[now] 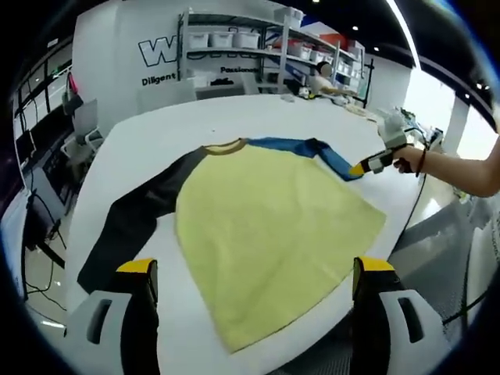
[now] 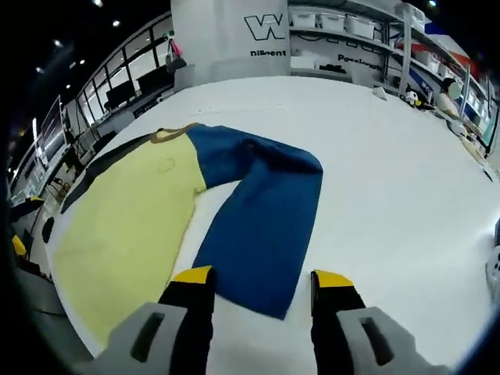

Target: Fold the garment on the visible template until the final outline fits inside the template.

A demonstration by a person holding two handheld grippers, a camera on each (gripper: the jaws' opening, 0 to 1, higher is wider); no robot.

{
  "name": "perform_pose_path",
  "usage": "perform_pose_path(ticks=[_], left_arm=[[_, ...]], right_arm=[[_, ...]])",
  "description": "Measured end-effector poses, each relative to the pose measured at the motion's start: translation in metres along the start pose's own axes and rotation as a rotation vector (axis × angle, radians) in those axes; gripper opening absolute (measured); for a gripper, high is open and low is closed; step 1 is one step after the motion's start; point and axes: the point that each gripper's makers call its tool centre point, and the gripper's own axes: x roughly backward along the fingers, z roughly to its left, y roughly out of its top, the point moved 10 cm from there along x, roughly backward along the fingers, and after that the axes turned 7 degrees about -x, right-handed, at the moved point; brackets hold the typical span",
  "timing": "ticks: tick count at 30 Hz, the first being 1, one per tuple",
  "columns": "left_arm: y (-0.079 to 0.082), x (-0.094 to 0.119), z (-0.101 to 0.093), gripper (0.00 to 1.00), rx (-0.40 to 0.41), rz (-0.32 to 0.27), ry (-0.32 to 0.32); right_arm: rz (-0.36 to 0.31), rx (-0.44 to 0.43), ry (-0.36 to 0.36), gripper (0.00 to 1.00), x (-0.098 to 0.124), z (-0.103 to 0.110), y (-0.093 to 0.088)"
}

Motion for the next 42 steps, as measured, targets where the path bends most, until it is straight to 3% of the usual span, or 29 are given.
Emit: perform_pose_path(ticks=[8,17,27,30,31,38,42], left_arm=[[0.003,0.006,0.0,0.99,0.038,-0.023,0.013],[0.001,0.007,-0.003,0.99,0.04,-0.015,0.0],[0.001,0.009,-0.002,0.99,0.033,-0.013,0.008],[0.001,0.01,-0.002,0.99,0.038,-0.014,0.01],[0.0,0.01,-0.001,0.99,0.038,-0.012,0.011],[0.0,0.011,-0.002,0.99,0.032,-0.014,0.009],[0.0,0.012,-0.001,0.99,0.033,-0.015,0.011]], right_arm=[[-0.01,-0.002,-0.078,0.32,0.0,-0.001,-0.002],[0.003,-0.051,-0.188,0.0,0.001,-0.008,-0.002],[0.005,-0.077,-0.164,0.0,0.008,-0.014,0.003],[0.003,-0.088,-0.144,0.19,0.011,-0.009,0.001],[0.007,-0.092,-0.142,0.21,0.011,-0.007,0.0],[0.01,-0.086,-0.149,0.29,0.006,-0.007,-0.005],[0.004,-0.086,-0.176,0.27,0.005,-0.006,-0.007]])
